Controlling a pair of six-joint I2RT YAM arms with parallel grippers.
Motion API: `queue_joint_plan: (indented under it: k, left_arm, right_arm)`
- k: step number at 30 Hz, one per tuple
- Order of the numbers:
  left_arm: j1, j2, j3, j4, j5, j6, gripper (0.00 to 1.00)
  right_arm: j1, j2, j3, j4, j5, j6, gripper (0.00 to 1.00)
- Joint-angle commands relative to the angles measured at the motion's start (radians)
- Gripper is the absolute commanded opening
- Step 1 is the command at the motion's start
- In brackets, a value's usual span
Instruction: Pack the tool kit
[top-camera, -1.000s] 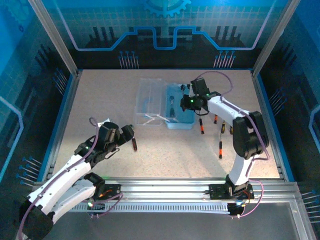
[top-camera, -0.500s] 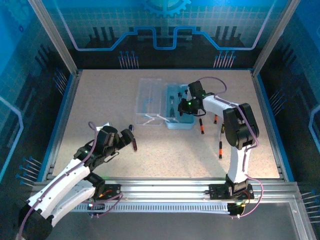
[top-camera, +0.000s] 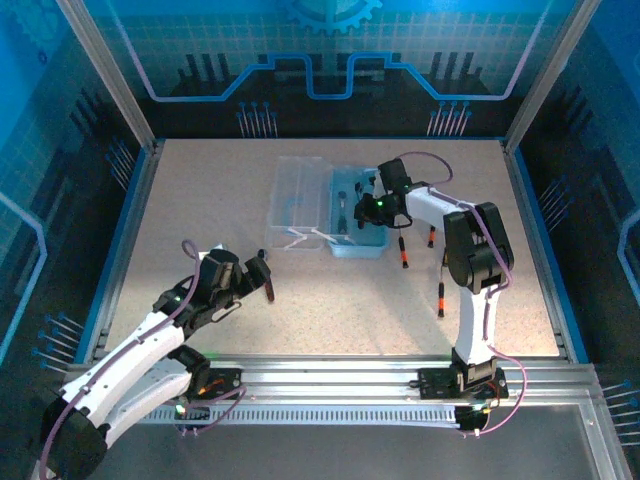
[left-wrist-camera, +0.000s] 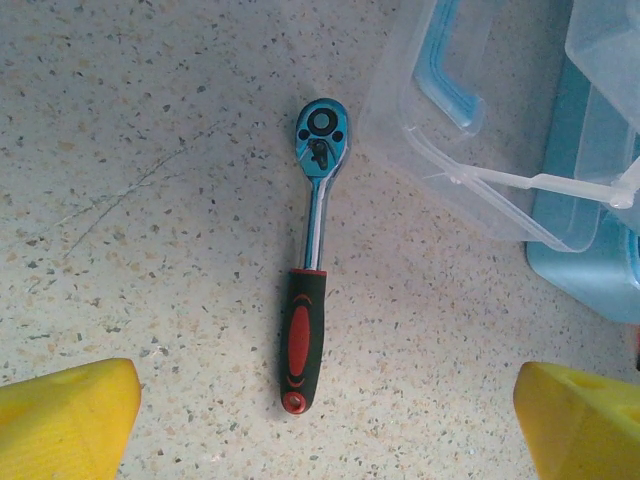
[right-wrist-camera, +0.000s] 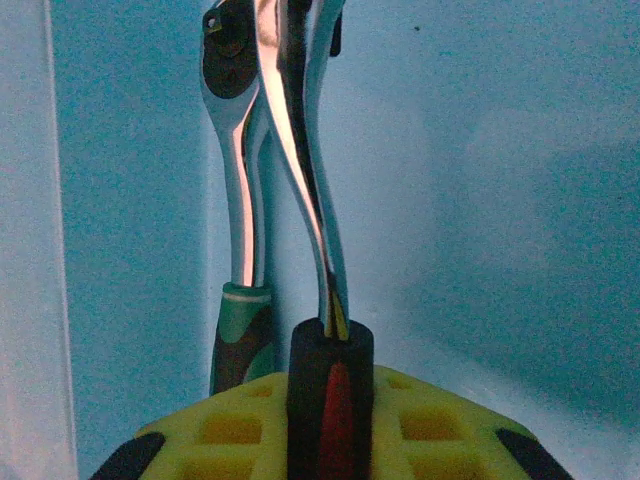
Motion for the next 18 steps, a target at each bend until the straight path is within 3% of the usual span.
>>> queue_joint_plan:
  k: [1,18]
  left_arm:
    - [0.007,0.001,-0.002,0.011,0.013,0.0,0.97]
    - [0.007,0.002,0.014,0.003,0.021,0.0,0.97]
  right_arm:
    - [0.001,0.034,0.035,-0.002,-0.061,-0.014,0.2]
    - [0.002,-0.005,0.037,-0.016,-0.124,-0.022,0.26]
